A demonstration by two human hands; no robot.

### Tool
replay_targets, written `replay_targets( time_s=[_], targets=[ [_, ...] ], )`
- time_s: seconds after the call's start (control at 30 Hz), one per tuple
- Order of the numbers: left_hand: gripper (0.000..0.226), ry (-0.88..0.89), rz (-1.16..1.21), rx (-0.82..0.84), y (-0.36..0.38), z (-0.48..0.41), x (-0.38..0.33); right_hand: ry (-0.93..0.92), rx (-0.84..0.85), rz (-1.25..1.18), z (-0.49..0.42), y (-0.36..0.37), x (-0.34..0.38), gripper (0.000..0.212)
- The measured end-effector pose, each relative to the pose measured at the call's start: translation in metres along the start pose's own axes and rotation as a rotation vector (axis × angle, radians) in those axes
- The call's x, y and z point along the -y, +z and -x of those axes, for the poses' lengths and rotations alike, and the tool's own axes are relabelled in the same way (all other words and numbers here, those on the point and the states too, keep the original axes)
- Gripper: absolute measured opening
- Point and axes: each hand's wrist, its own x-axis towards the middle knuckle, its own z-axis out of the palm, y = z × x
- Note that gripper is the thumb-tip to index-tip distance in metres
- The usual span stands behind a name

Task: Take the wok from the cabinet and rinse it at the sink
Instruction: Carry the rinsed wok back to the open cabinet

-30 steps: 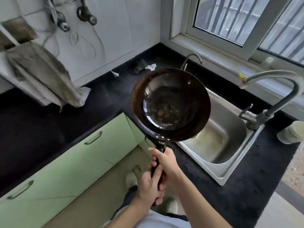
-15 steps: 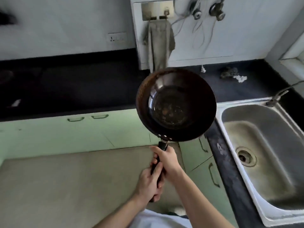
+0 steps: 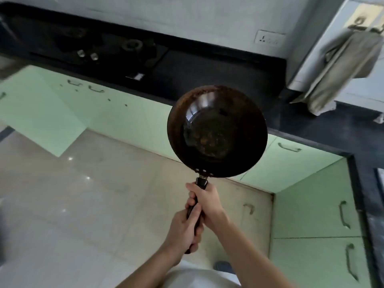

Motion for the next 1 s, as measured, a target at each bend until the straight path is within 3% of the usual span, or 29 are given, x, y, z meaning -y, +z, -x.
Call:
replay_targets(
  time_s=[0.6,1.0],
  targets=[
    [0.040,0.015,0.405,-0.472,-0.211,-0.003,-0.011,0.249,0.451,0.401,-0.067,0.251,-0.066,0.020],
    [0.039,0.040,0.593,-0.788,-0.321,-0.085,-0.104,0.355,0.766,0.596,-0.174,0.413,-0.031,0.022]
  ],
)
